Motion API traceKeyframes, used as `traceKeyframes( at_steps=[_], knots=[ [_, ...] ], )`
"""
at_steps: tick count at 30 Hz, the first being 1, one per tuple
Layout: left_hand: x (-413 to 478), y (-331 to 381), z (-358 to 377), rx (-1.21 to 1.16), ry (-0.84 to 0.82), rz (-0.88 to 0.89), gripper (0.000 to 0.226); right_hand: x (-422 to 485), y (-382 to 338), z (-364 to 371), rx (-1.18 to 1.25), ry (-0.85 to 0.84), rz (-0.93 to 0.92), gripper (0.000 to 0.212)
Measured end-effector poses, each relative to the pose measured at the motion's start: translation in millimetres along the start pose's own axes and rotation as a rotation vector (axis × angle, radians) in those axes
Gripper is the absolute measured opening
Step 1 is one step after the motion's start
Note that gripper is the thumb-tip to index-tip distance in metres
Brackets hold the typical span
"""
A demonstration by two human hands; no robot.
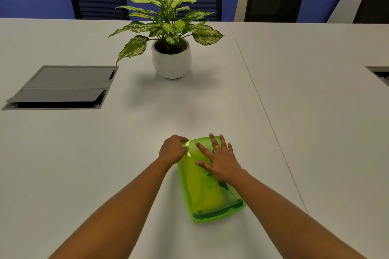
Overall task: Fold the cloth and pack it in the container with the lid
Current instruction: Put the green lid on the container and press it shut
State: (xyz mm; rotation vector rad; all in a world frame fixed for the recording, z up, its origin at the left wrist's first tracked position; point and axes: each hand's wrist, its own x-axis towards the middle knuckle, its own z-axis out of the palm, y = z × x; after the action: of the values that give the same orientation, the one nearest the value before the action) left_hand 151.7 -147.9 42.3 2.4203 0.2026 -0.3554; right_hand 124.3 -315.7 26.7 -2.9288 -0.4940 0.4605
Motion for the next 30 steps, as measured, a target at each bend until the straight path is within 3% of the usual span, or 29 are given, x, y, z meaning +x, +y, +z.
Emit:
traceKeyframes(
  at_steps=[5,9,17,24,30],
  knots=[
    [0.8,2.4,-0.3,0.144,-0.208,0.071,0.066,6.9,-6.1,-13.9,0.001,-0.131,-0.171,0.108],
    [0.8,0.6,-2.2,0.185,-0.271,0.056,0.073,12.0,-9.3,-13.5,0.129,-0.134,-0.187,0.082],
    [-1.4,1.9,-1.0,0.179,-0.259,0.048,0.073,30.1,-6.7,-32.2,0.812,0.028,0.358,0.04],
    [-5.4,8.3,0.0,0.186,-0.244,0.094,0.073,45.8,3.7,-42.0,1.072,0.024,0.634,0.051],
    [-7.6,9.4,-4.3,0.145,-0.257,0.091,0.072,48.5,7.1,-47.5,1.103,-0.015,0.621,0.057]
  ],
)
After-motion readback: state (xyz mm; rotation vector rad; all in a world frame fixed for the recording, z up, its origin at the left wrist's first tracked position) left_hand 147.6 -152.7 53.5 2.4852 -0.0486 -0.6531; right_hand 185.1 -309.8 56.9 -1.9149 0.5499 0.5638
